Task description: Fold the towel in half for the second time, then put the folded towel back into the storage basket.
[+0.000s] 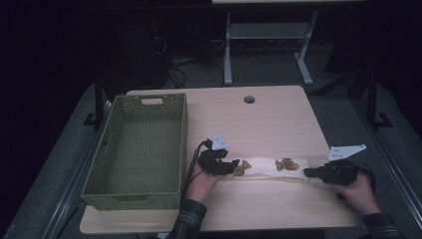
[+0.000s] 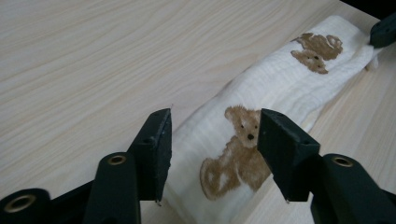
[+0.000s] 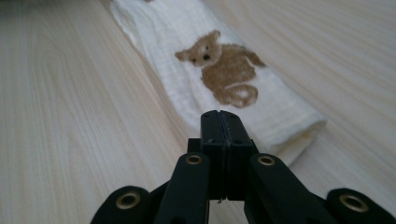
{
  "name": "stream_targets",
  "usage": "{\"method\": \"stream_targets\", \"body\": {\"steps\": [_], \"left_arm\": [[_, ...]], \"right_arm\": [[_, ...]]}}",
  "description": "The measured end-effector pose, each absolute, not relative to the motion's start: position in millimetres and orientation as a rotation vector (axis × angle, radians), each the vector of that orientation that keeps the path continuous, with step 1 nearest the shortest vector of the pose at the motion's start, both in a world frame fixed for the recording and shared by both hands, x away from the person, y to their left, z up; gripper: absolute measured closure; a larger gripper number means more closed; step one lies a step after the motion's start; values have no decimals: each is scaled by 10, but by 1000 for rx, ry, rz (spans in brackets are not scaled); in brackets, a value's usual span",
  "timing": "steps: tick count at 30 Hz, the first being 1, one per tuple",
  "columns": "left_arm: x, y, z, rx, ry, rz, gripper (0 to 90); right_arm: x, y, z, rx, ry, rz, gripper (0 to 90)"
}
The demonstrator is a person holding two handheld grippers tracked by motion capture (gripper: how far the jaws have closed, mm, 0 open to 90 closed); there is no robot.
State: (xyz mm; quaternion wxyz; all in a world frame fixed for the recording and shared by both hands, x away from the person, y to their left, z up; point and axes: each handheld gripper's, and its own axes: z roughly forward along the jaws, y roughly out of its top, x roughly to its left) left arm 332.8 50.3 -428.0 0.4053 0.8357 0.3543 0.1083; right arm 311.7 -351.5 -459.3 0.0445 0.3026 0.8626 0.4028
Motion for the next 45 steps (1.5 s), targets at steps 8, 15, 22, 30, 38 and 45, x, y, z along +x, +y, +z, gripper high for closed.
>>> {"method": "stream_targets", "body": {"steps": [8,15,22,30,38,45], "left_arm": [[3456,455,-4298,2124,846,233,367],[3450,440,-4315,2147,821,231,340],[3435,438,-4301,2159,809,248,338],[3433,438,-4300,2155,809,250,338],[3427,435,-4299,2160,803,252,338],[3439,424,-4326,2178,813,260,369]], "right_arm": [[3163,-3471,-4663,948,2648,1160,898],[3349,-3451,-4672,961,2618,1122,899],[3545,-3425,-4673,961,2600,1106,899],[3815,-3353,-4684,945,2589,1112,899],[4079,-3223,-4710,935,2571,1144,898],[4192,-3213,-4719,963,2543,1209,786]]}}
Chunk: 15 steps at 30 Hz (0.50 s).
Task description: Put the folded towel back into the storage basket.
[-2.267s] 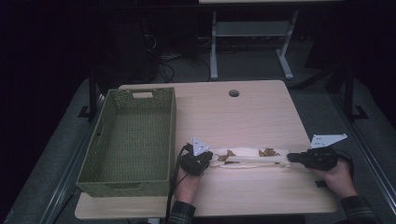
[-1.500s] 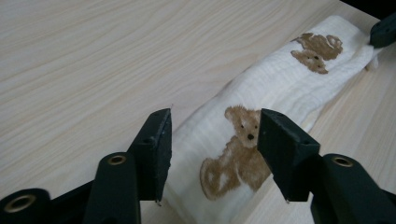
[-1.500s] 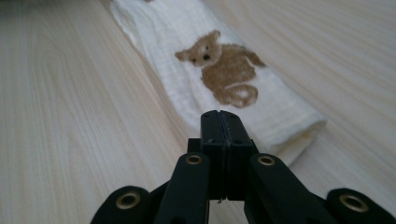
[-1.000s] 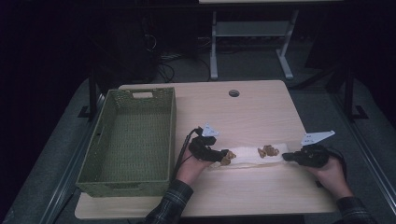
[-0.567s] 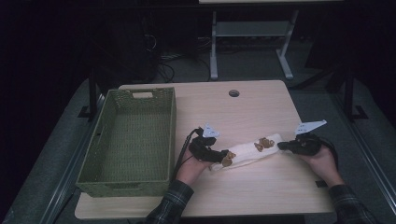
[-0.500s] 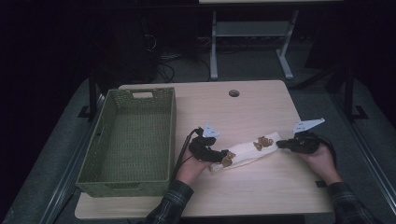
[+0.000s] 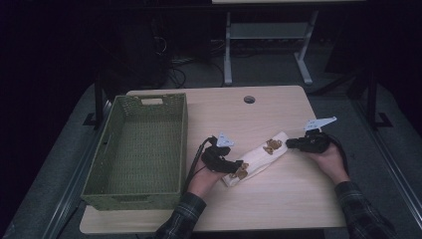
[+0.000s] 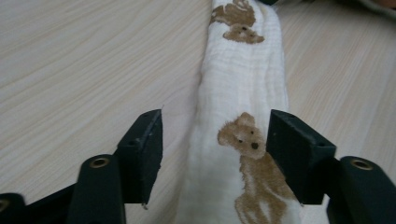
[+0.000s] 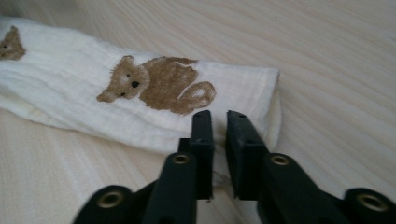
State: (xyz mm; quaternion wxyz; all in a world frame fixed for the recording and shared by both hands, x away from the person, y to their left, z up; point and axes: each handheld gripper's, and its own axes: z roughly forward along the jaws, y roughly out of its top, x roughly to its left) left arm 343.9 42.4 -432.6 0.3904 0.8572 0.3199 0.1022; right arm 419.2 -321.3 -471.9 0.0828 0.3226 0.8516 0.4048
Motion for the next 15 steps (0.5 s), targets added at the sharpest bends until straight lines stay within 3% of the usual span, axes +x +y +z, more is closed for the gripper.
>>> {"method": "stream_targets", "body": {"steps": [2,8,15], "left_arm": [[3447,419,-4357,2185,816,286,437],[3531,429,-4449,2215,871,280,751],[3568,407,-4536,2257,888,263,804]], "right_arm": [[4160,-3239,-4687,957,2533,1205,739],[4013,-3318,-4573,979,2505,1230,613],[3971,-3304,-4551,958,2506,1246,573]]}}
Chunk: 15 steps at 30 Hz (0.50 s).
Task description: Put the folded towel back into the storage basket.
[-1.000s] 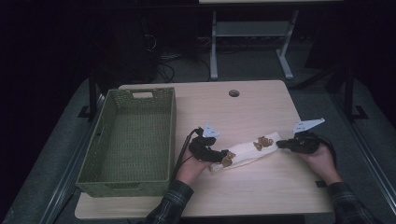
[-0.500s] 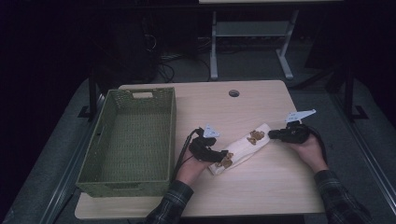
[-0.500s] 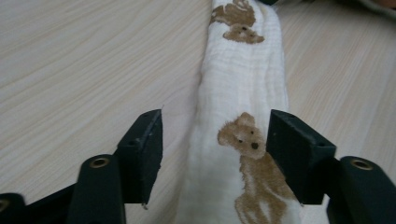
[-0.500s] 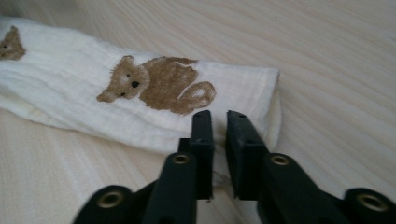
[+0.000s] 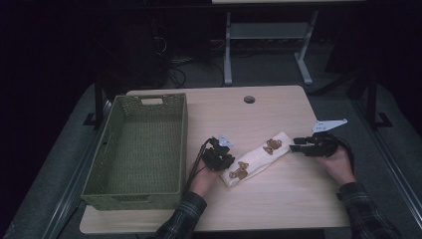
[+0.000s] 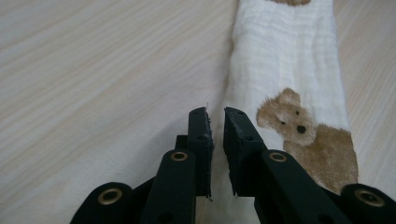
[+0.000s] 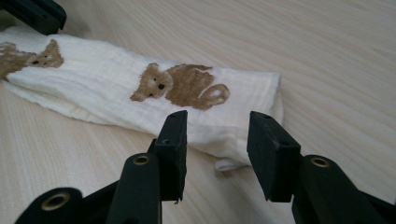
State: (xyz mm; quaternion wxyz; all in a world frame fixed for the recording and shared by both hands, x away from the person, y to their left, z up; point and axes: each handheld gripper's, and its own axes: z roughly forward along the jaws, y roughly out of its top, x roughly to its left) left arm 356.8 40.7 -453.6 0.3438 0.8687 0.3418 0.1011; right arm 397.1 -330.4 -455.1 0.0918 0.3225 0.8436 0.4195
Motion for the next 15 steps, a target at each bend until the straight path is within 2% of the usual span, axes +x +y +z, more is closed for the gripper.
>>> {"method": "stream_targets", "body": {"steps": [2,15], "left_arm": [[3558,396,-4546,2269,881,232,829],[3390,297,-4567,2334,747,64,854]], "right_arm": [[3973,-3283,-4551,952,2515,1251,557],[3967,-3242,-4564,924,2532,1256,509]]}}
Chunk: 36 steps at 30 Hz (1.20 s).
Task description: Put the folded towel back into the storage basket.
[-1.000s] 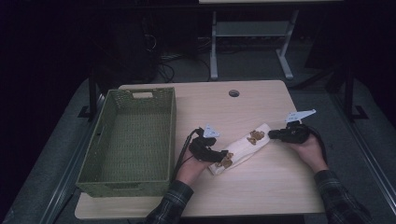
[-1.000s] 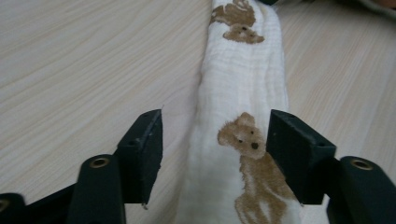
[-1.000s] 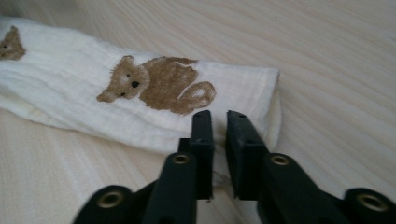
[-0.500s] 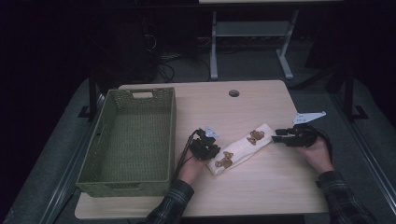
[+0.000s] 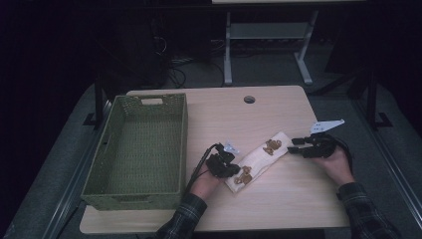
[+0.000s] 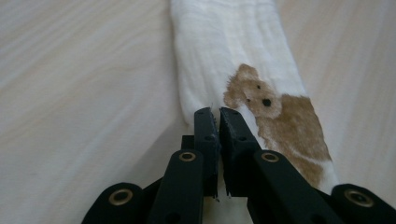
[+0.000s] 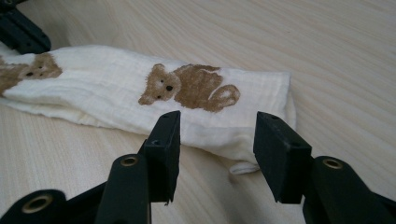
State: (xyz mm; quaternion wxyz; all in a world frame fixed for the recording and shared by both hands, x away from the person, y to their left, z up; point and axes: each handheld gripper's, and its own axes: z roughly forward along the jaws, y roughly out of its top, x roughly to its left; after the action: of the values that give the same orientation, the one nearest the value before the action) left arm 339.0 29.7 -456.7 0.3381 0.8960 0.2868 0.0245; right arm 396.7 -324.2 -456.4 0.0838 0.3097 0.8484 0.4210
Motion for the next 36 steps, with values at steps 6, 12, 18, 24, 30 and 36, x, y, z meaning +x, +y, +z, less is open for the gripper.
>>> {"method": "stream_targets", "body": {"steps": [6,12,18,24,30,36], "left_arm": [[3251,191,-4571,2362,637,-27,854],[3128,18,-4572,2390,529,-73,853],[3002,-175,-4585,2392,430,-94,838],[3009,-250,-4487,2394,358,-37,753],[3130,-307,-4393,2384,255,-17,515],[3258,-397,-4419,2386,171,-23,340]], "right_arm": [[3958,-3231,-4561,923,2532,1252,500],[3952,-3209,-4571,916,2533,1238,478],[3955,-3195,-4579,897,2531,1238,465],[3952,-3195,-4577,898,2526,1240,457],[3950,-3201,-4570,913,2521,1244,452],[3958,-3197,-4579,906,2522,1246,452]]}}
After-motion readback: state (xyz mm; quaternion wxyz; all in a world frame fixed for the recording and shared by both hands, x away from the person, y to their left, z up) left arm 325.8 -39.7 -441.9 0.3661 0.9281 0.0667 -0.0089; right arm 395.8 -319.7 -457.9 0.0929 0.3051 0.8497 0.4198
